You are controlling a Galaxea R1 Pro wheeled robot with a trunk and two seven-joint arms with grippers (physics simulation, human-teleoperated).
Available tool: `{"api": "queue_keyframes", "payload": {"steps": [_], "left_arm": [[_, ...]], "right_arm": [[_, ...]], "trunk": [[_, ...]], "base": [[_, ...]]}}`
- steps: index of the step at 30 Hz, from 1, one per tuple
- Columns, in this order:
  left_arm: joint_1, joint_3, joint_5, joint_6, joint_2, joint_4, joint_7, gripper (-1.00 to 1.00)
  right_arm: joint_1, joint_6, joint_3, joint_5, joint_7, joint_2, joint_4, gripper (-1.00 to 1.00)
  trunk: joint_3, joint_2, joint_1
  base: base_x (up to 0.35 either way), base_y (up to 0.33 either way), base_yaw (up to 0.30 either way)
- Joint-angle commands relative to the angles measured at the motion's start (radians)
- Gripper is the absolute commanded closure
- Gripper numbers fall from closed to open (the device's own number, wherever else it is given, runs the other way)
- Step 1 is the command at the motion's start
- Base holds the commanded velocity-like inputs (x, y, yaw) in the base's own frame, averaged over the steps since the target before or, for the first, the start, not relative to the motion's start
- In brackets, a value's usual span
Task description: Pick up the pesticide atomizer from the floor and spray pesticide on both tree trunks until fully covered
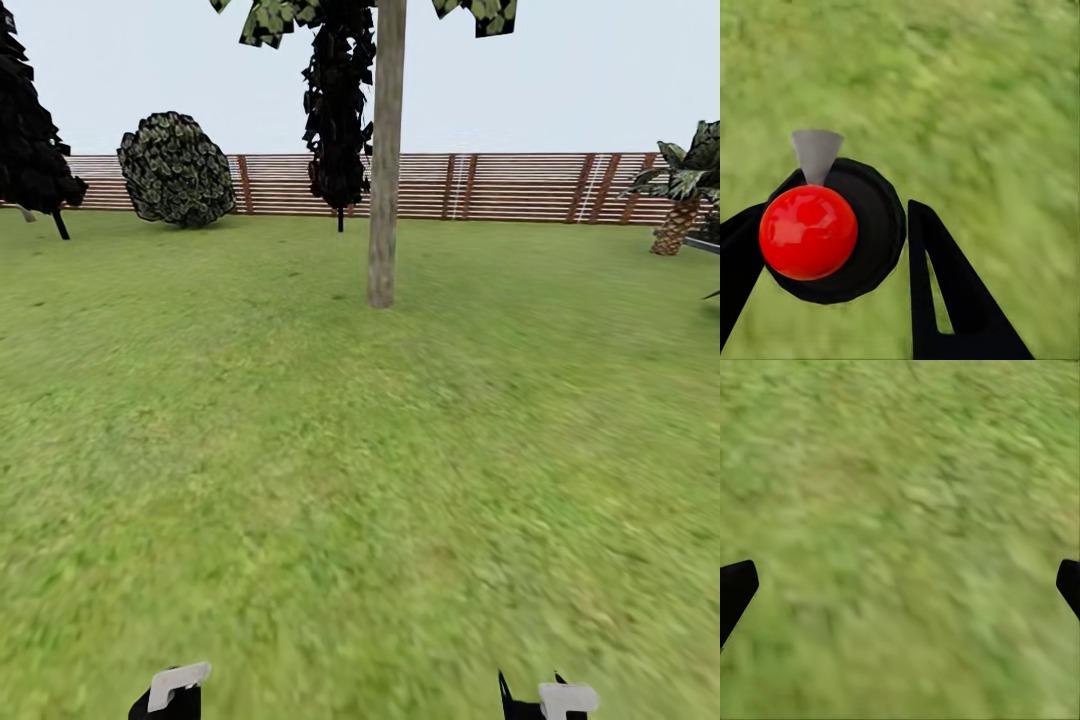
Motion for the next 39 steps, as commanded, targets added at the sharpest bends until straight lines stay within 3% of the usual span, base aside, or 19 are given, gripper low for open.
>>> {"api": "queue_keyframes", "payload": {"steps": [1, 39], "left_arm": [[-0.001, 0.0, 0.002, -0.003, 0.0, 0.001, 0.001, 1.0], [-0.001, 0.0, 0.001, -0.003, 0.0, 0.0, 0.001, 1.0]], "right_arm": [[-0.001, -0.003, -0.003, 0.004, -0.002, 0.0, 0.001, -1.0], [-0.001, -0.003, -0.003, 0.004, -0.002, 0.0, 0.001, -1.0]], "trunk": [[-0.001, 0.0, 0.0], [-0.001, 0.0, 0.0]], "base": [[0.338, 0.0, 0.0], [0.338, 0.0, 0.0]]}}
